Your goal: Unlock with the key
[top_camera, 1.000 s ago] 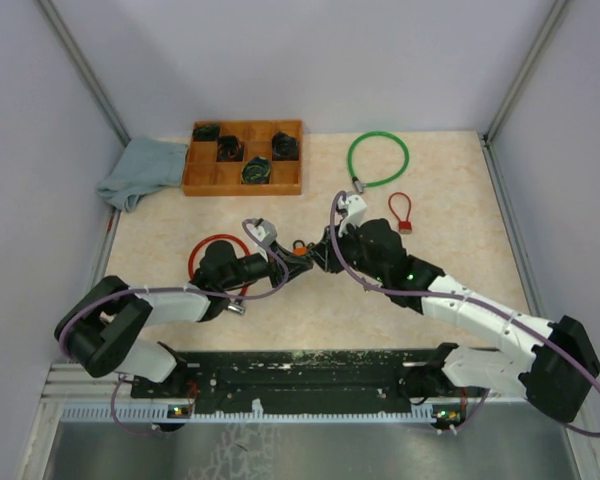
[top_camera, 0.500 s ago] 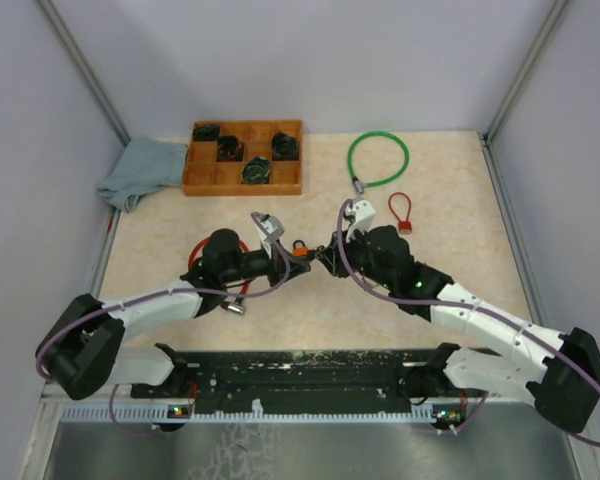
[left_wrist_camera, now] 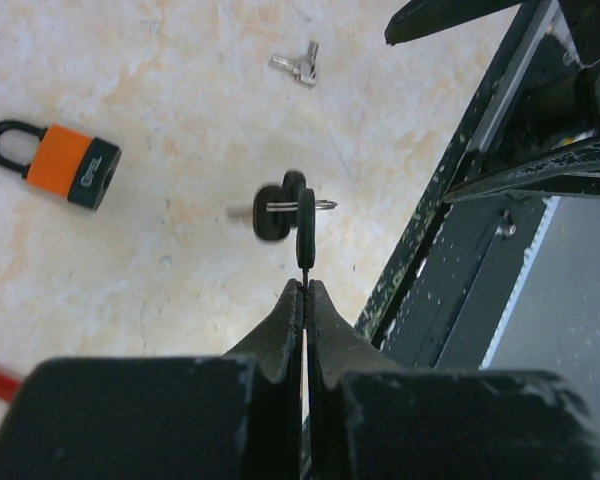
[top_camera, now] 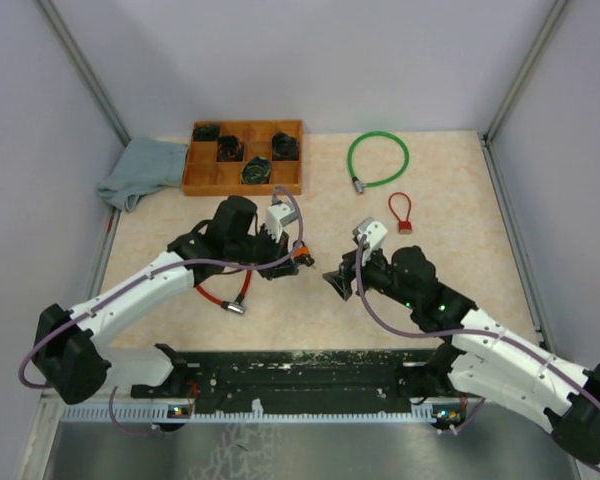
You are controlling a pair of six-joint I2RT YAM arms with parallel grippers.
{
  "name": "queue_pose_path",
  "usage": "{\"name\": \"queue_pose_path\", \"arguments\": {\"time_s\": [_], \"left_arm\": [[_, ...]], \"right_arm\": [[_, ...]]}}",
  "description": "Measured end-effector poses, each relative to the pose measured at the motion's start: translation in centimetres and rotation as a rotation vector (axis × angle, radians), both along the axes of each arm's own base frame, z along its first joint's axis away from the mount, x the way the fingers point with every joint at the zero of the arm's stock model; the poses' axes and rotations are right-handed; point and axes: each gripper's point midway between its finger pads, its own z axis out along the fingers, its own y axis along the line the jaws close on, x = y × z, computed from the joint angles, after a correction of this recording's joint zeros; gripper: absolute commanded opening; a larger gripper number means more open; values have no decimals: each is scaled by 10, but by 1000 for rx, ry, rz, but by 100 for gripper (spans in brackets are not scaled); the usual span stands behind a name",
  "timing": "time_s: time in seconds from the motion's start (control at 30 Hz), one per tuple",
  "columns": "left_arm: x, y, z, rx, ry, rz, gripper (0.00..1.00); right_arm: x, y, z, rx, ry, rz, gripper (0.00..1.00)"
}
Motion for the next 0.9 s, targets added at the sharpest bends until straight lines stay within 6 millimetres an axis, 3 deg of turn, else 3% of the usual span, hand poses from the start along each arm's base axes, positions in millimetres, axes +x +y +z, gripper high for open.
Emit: {"name": "queue_pose_path", "arguments": {"time_s": [0.2, 0.4, 0.7, 0.9], "left_arm": [[-8, 18, 10, 167, 13, -50, 0], [-16, 32, 4, 300, 34, -97, 0], [-30, 32, -7, 397, 43, -185, 0], [-37, 27, -8, 406, 29, -228, 0]], "right_arm": [[-19, 8, -5, 41, -120, 146, 65], [-32, 24, -3, 62, -187, 291, 65], [-34, 50, -13, 63, -183, 418, 63], [-36, 60, 4, 125, -246, 462, 63]]}}
